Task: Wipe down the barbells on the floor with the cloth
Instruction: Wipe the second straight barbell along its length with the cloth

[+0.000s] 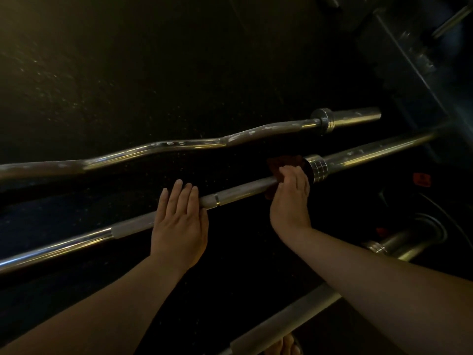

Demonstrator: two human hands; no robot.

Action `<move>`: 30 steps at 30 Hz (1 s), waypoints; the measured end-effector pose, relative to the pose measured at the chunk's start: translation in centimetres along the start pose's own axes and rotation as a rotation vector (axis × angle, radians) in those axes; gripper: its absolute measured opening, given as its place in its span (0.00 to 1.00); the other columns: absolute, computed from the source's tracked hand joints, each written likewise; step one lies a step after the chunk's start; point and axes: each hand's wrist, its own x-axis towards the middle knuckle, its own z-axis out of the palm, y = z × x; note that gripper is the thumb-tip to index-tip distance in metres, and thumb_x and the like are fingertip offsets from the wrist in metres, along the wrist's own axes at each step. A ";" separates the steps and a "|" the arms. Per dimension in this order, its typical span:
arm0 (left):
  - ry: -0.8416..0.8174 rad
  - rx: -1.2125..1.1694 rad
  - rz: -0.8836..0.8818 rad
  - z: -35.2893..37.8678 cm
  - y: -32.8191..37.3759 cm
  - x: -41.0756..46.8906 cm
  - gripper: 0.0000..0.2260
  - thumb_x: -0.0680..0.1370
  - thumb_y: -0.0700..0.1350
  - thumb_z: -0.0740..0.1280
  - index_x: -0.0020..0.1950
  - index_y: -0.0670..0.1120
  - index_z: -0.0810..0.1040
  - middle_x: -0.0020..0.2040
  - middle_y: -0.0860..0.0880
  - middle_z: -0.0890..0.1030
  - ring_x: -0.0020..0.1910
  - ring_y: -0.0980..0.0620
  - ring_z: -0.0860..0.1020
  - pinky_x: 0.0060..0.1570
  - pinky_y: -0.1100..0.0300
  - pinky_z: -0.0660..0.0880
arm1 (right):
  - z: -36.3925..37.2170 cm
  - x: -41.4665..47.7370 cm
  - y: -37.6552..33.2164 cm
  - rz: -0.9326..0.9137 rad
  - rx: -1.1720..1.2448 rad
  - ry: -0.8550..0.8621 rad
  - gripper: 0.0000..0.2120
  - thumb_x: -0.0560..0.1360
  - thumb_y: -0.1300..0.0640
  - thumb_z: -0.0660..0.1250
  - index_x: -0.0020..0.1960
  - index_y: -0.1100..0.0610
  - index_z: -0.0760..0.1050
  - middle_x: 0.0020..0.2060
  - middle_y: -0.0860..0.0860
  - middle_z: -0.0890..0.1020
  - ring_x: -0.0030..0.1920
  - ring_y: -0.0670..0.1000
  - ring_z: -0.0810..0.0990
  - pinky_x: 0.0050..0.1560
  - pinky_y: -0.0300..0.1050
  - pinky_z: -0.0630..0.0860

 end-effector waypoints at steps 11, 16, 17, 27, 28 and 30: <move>0.002 0.001 0.000 -0.2 0.1 -0.1 0.31 0.82 0.57 0.33 0.81 0.43 0.48 0.83 0.46 0.48 0.80 0.49 0.35 0.76 0.50 0.29 | 1.5 0.9 -1.3 0.161 -0.010 0.173 0.19 0.82 0.65 0.59 0.73 0.59 0.67 0.73 0.55 0.62 0.74 0.55 0.56 0.77 0.50 0.61; 0.010 0.026 -0.021 0.0 0.0 0.1 0.30 0.82 0.57 0.34 0.81 0.44 0.46 0.83 0.46 0.48 0.80 0.49 0.35 0.76 0.50 0.28 | 1.6 -1.2 -2.1 -0.228 -0.135 -0.115 0.18 0.83 0.61 0.58 0.73 0.58 0.69 0.70 0.53 0.66 0.70 0.52 0.57 0.73 0.44 0.57; 0.011 0.024 -0.012 0.0 0.0 0.2 0.30 0.83 0.57 0.34 0.81 0.44 0.47 0.83 0.46 0.49 0.80 0.49 0.35 0.76 0.49 0.29 | 0.8 -0.8 -1.3 -0.278 -0.166 -0.138 0.17 0.84 0.60 0.58 0.72 0.57 0.71 0.69 0.53 0.67 0.70 0.53 0.59 0.73 0.45 0.58; -0.030 0.008 -0.015 -0.4 0.0 0.0 0.31 0.82 0.57 0.33 0.82 0.45 0.46 0.83 0.47 0.45 0.79 0.50 0.33 0.76 0.50 0.28 | 1.5 -0.7 -2.7 -0.187 -0.133 -0.111 0.17 0.84 0.60 0.60 0.72 0.56 0.72 0.69 0.54 0.66 0.67 0.55 0.60 0.71 0.47 0.64; -0.024 0.015 -0.018 -0.3 0.0 0.0 0.31 0.82 0.57 0.34 0.82 0.45 0.46 0.83 0.47 0.45 0.79 0.49 0.33 0.75 0.50 0.28 | 1.3 -0.8 -2.6 -0.290 -0.143 -0.180 0.17 0.84 0.59 0.61 0.72 0.56 0.73 0.66 0.52 0.68 0.66 0.53 0.61 0.70 0.44 0.63; -0.015 0.005 -0.007 -0.4 -0.1 0.1 0.30 0.83 0.57 0.35 0.82 0.44 0.47 0.83 0.46 0.47 0.80 0.50 0.34 0.76 0.50 0.28 | 0.4 -0.2 -2.2 -0.349 -0.097 -0.254 0.17 0.83 0.59 0.63 0.71 0.56 0.75 0.63 0.48 0.69 0.65 0.49 0.63 0.68 0.35 0.60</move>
